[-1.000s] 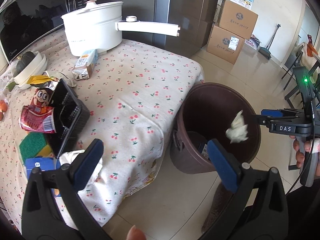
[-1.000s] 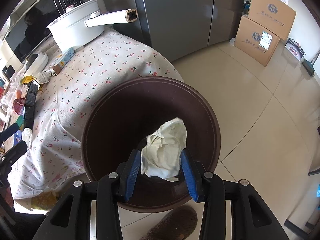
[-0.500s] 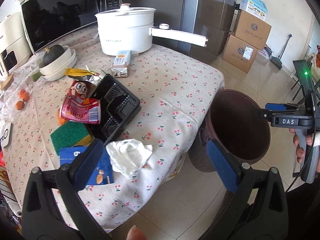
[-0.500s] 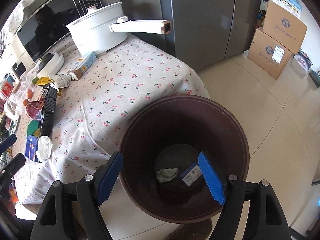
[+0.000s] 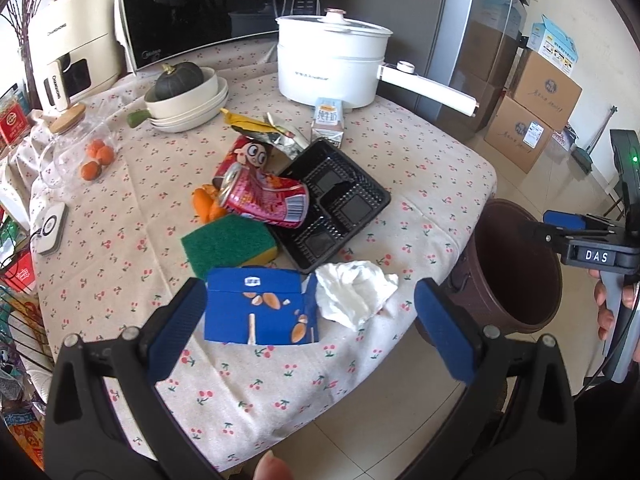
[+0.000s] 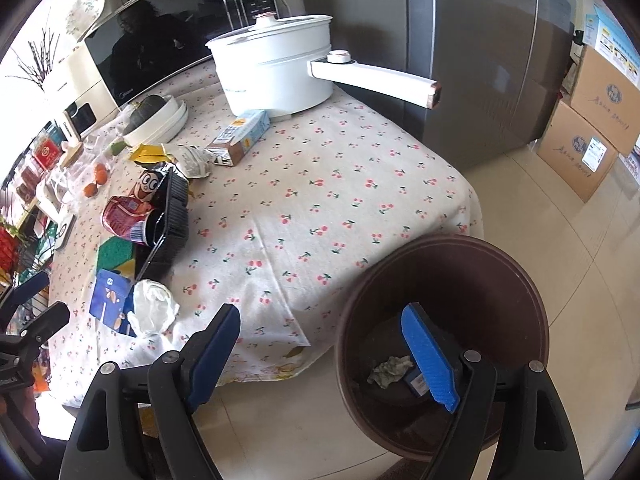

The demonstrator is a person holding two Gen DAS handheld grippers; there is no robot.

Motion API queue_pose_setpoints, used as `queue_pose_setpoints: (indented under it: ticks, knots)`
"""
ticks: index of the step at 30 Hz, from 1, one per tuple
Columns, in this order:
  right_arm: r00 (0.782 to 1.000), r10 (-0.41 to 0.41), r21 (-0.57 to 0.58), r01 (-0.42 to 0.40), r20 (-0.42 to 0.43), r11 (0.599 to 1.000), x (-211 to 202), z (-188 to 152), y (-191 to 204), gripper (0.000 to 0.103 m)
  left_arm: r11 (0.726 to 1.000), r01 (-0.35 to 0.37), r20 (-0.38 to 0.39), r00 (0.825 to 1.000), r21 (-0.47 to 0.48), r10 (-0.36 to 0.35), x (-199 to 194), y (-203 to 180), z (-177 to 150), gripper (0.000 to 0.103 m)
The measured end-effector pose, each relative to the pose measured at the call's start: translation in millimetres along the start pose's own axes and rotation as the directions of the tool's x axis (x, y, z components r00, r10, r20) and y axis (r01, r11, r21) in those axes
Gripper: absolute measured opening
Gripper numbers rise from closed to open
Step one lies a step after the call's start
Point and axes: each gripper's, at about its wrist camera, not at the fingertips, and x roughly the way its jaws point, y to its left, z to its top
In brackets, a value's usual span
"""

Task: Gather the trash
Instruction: 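Grasp the second blue box piece on the table with the left tool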

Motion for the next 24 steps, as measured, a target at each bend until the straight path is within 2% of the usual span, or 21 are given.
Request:
queue_pose_setpoints:
  ticks: [6, 10, 15, 19, 24]
  knots:
    - [1.0, 0.023, -0.038, -0.023, 0.0, 0.999, 6.6, 6.1, 31.0, 0.085, 0.998, -0.045, -0.029, 0.999, -0.041, 0.043, -1.4, 27.7, -6.7, 0.103]
    - [0.999, 0.033, -0.054, -0.034, -0.008, 0.998, 12.0, 8.2, 48.4, 0.086, 0.994, -0.065, -0.077, 0.995, -0.09, 0.058, 4.0, 47.9, -9.8, 0.103]
    - [0.999, 0.046, -0.075, -0.048, -0.025, 0.996, 20.5, 10.6, 68.3, 0.086, 0.987, -0.062, -0.15, 0.988, -0.151, 0.039, 20.9, 64.5, -11.4, 0.103]
    - [0.998, 0.058, -0.085, -0.06, -0.033, 0.995, 24.8, 12.1, 79.9, 0.086, 0.989, -0.062, -0.212, 0.977, -0.132, 0.033, 43.2, 62.0, -13.9, 0.103]
    - [0.997, 0.053, -0.088, -0.057, -0.047, 0.994, 29.3, 10.7, 81.2, 0.087, 0.99, -0.029, -0.273, 0.962, -0.135, -0.009, 71.1, 60.4, -16.8, 0.103]
